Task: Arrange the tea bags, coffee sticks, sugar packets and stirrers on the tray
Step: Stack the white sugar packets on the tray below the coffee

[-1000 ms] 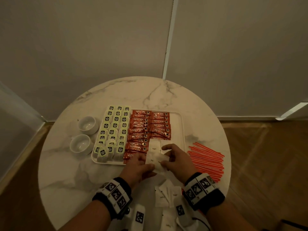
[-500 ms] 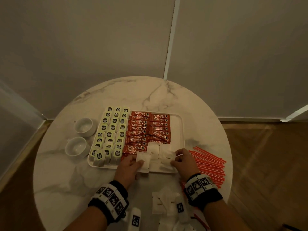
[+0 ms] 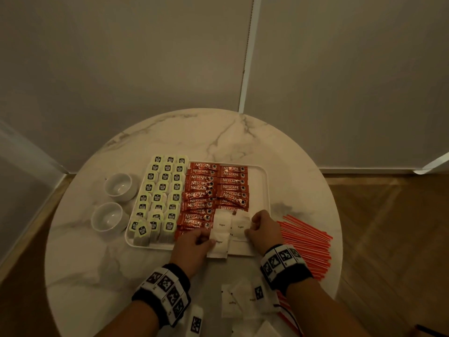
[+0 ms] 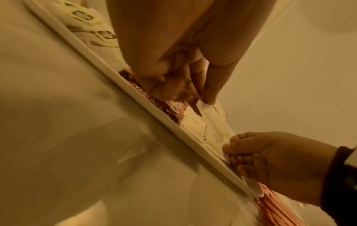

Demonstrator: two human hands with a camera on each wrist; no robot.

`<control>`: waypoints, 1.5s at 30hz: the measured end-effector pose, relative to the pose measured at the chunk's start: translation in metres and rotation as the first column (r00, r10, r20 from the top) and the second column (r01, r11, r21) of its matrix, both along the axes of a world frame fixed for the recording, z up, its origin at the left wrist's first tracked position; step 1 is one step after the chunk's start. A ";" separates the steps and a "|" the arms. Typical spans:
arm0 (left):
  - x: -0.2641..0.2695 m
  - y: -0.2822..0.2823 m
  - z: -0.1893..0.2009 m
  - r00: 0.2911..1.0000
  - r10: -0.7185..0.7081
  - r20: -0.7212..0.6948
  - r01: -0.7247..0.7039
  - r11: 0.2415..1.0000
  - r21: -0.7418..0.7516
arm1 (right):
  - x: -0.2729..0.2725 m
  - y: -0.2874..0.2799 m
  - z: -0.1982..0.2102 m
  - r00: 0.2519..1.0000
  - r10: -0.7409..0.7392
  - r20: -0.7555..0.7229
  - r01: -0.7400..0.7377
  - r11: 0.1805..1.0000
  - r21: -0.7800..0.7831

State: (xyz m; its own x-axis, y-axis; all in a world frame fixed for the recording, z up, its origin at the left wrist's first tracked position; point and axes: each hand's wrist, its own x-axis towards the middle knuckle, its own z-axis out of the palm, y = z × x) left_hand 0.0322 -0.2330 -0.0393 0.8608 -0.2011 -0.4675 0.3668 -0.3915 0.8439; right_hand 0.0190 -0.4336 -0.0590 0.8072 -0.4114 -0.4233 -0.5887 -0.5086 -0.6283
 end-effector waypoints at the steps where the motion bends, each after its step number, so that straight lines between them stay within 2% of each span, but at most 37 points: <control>1: 0.001 -0.002 -0.001 1.000 -0.006 -0.001 0.006 1.000 0.013 | -0.001 0.000 -0.001 1.000 0.004 0.001 -0.004 1.000 -0.019; 5: 0.004 -0.009 -0.002 0.998 -0.040 0.053 0.036 0.996 0.076 | 0.000 0.002 -0.005 0.999 -0.035 -0.005 0.035 0.999 -0.036; 12: 0.006 -0.021 0.000 0.964 -0.232 0.126 0.195 0.947 0.255 | 0.006 0.003 -0.010 0.999 -0.039 -0.018 0.038 0.998 -0.047; 27: 0.011 -0.026 -0.004 0.954 -0.254 0.160 0.200 0.935 0.291 | -0.002 0.001 -0.006 0.994 -0.074 0.083 0.068 0.995 0.075; 33: 0.019 -0.024 -0.004 0.946 -0.270 0.178 0.203 0.924 0.324 | -0.019 0.010 -0.001 0.995 0.046 0.086 -0.045 0.999 -0.014; 36: 0.019 -0.024 -0.007 0.939 -0.233 0.253 0.138 0.929 0.344 | -0.026 0.015 -0.001 0.987 0.138 0.079 -0.130 0.987 -0.090; 38: 0.018 -0.024 -0.007 0.909 -0.272 0.315 0.138 0.911 0.389 | -0.028 0.017 -0.001 0.978 0.196 0.071 -0.186 0.974 -0.131; 39: 0.016 -0.024 -0.008 0.878 -0.341 0.334 0.175 0.881 0.441 | -0.028 0.018 -0.002 0.973 0.219 0.069 -0.207 0.967 -0.148; 42: 0.011 -0.027 -0.011 0.735 -0.583 0.345 0.294 0.733 0.613 | -0.026 0.020 -0.003 0.965 0.258 0.052 -0.244 0.951 -0.189; 45: 0.009 -0.031 -0.016 0.651 -0.690 0.318 0.322 0.630 0.707 | -0.024 0.021 -0.003 0.961 0.275 0.022 -0.264 0.942 -0.206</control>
State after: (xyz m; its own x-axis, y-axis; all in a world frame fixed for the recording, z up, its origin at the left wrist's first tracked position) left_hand 0.0417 -0.2638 -0.0554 0.8166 -0.5534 -0.1640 -0.4679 -0.8010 0.3734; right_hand -0.0052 -0.4130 -0.0623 0.9175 -0.2472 -0.3116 -0.3828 -0.7613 -0.5233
